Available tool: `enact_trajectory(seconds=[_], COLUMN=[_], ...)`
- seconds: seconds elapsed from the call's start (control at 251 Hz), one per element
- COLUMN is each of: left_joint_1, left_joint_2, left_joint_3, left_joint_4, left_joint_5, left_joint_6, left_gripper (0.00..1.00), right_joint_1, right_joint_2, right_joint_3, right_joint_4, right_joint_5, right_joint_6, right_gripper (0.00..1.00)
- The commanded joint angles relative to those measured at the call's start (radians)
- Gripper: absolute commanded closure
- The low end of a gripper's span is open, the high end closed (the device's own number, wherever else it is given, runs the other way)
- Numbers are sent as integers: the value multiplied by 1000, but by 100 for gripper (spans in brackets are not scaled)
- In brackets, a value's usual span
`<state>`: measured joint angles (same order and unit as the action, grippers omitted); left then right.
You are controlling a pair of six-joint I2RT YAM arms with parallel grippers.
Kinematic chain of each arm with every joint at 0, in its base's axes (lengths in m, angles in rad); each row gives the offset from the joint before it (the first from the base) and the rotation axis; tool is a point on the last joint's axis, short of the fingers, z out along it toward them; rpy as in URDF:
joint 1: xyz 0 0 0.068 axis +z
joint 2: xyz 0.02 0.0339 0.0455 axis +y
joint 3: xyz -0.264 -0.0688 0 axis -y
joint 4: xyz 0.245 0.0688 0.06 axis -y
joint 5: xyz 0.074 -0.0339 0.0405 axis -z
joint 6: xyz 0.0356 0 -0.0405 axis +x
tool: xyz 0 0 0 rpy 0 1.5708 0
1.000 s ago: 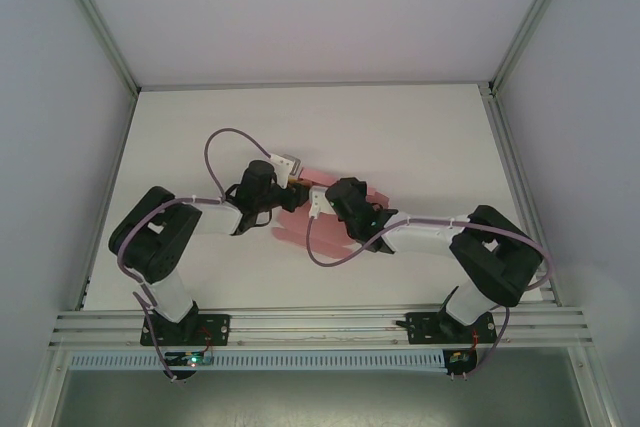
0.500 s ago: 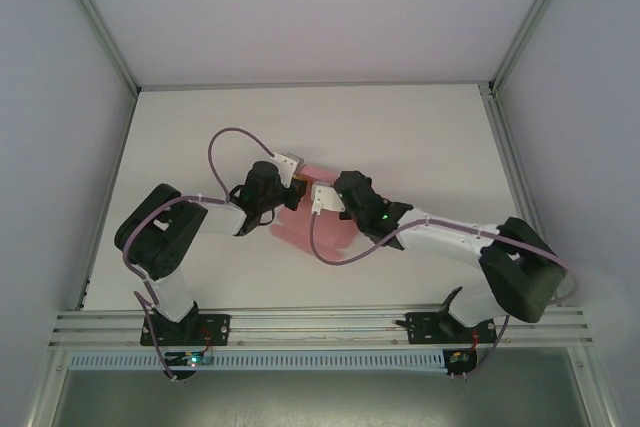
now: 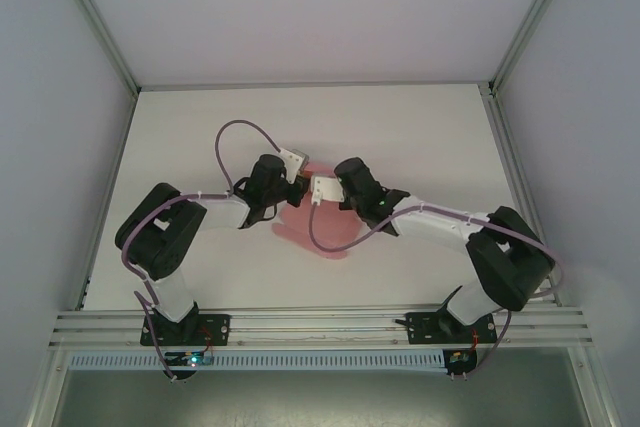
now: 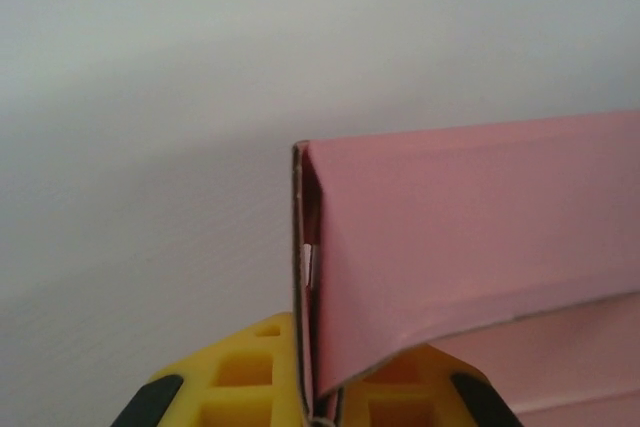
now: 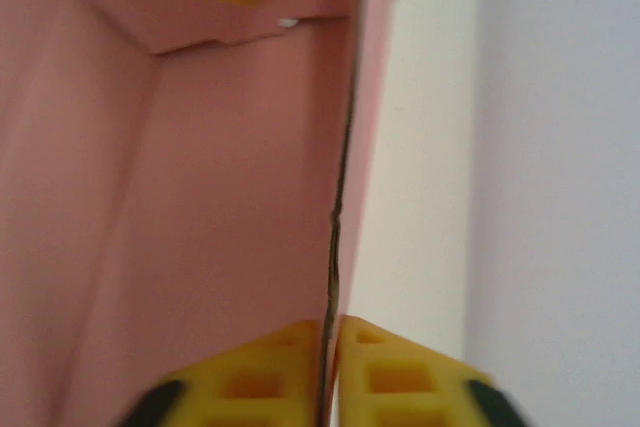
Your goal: Assemble paper box
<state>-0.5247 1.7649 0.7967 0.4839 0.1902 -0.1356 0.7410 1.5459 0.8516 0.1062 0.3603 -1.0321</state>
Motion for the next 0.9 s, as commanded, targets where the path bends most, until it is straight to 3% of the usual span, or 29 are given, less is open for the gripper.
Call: enact_trajectory(seconds=[0.0,0.128,0.279,0.539,0.603,0.702,0.894], left_joint_1=[-56,-93,-127,-134,-134,-133,-133], left_joint_2=[35,76,127,148,148,137,96], left_joint_3=[55,42,9,28,28,-7,-10], left_joint_4=[-126,-112,-68,-211,-214,-113,-89], left_joint_5=[-189,-439,-733,-913,-875,-672,-452], left_joint_6=[-5,-54,-136,-266,-242,-173,-169], left_gripper=[94,100,100,100,100,100,67], right_joint_1=[13,11,-5,-28,-31,-31,-19], right_joint_2=[72,78,77,63,67,75,94], right_joint_3=[10,25,42,55,58,60,53], right_joint_4=[-16,-111,-207,-268,-271,-266,-212], right_joint_5=[32,-2,-5,-5,-7,-13,-25], right_joint_6=[-11,38,91,122,123,123,141], right_gripper=[100,100,100,100,100,100,100])
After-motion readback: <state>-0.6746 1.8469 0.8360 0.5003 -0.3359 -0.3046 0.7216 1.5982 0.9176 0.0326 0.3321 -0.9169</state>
